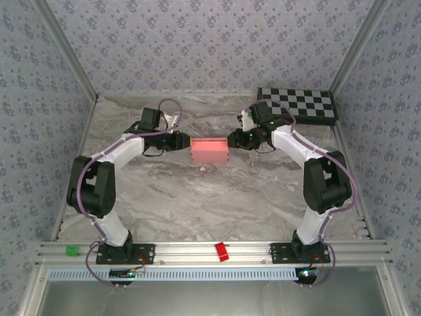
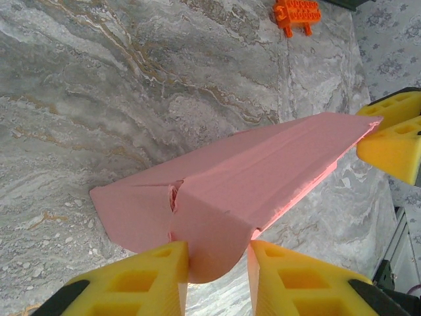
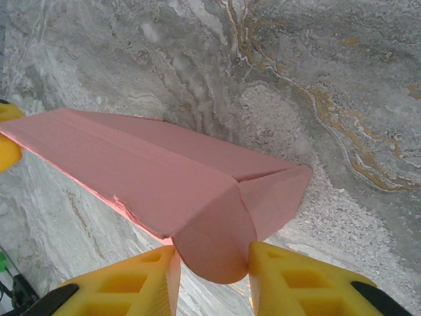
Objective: Fold the paper box
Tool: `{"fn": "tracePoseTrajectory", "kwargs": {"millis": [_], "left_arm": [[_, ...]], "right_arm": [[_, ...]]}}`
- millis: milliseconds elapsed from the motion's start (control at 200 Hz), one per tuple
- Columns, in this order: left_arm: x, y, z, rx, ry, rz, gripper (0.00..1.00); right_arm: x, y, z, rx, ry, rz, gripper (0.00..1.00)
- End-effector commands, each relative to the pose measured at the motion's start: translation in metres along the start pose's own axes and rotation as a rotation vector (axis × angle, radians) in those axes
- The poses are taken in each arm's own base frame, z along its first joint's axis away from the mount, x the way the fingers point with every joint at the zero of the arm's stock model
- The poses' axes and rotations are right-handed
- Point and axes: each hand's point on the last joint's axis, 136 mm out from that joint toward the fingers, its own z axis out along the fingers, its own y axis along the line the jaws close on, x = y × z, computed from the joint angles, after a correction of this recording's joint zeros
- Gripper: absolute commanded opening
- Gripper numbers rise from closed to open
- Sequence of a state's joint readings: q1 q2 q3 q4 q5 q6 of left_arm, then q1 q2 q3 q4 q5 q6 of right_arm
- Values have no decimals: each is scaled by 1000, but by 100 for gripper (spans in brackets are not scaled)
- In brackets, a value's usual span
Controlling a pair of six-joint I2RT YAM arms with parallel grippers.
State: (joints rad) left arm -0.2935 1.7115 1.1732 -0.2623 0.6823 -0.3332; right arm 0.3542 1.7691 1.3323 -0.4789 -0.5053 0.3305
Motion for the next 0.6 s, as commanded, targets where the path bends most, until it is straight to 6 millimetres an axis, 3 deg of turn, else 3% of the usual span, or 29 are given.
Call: {"fn": "tracePoseTrajectory", "kwargs": {"millis": [0, 595], "left_arm": [[1, 3, -3, -14, 3, 8, 30], [4, -2, -5, 7, 8, 17, 21]], "right_arm": [[0, 0, -3, 22, 10, -15, 34], [-3, 12, -6, -23, -3, -32, 21]]}}
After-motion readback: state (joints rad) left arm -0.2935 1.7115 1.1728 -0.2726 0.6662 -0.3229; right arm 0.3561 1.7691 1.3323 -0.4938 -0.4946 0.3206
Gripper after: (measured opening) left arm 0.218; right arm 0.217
